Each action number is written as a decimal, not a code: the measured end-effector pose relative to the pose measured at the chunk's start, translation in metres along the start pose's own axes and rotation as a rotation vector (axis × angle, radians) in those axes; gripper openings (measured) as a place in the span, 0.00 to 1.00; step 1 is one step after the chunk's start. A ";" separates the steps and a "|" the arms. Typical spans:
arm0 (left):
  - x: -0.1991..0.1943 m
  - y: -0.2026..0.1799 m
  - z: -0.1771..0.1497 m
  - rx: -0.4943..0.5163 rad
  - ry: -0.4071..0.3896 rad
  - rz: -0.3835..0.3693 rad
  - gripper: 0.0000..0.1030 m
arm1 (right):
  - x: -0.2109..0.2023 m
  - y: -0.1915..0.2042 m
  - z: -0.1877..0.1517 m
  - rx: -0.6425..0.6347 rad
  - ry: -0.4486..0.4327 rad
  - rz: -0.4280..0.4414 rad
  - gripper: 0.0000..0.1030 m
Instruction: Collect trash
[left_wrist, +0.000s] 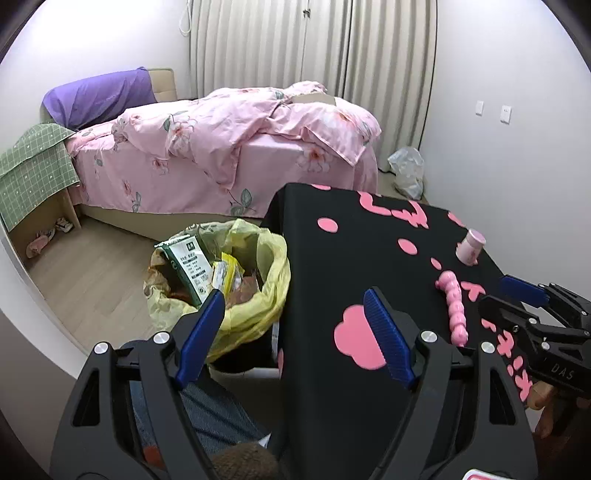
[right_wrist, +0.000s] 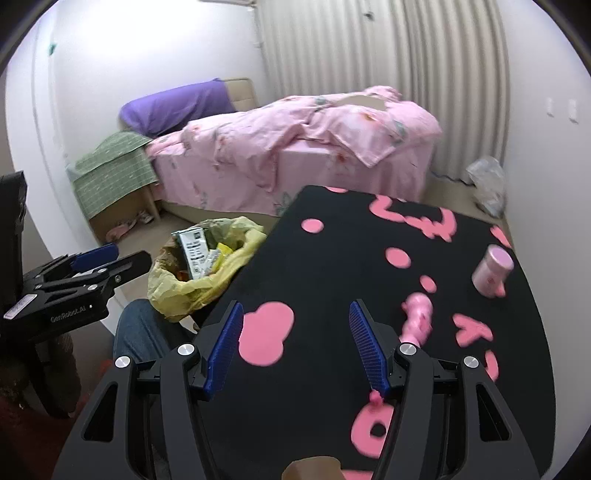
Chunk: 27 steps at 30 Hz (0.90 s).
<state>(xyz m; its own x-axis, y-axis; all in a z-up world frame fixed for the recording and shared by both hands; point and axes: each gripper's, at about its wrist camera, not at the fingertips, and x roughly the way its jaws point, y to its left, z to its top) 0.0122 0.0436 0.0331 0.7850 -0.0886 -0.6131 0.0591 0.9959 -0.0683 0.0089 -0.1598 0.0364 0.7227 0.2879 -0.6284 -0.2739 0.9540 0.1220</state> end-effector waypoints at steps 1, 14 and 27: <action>-0.002 0.000 -0.001 0.003 0.008 0.006 0.71 | -0.002 -0.001 -0.003 0.015 0.002 -0.001 0.55; -0.022 0.003 -0.012 0.012 0.006 0.005 0.71 | -0.020 0.015 -0.018 -0.014 -0.011 -0.032 0.55; -0.022 0.002 -0.015 0.024 0.020 -0.006 0.71 | -0.022 0.022 -0.018 -0.029 -0.013 -0.032 0.55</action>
<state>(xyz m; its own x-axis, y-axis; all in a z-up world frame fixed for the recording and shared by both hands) -0.0143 0.0476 0.0351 0.7722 -0.0945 -0.6283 0.0786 0.9955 -0.0531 -0.0242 -0.1463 0.0391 0.7398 0.2582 -0.6213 -0.2682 0.9601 0.0796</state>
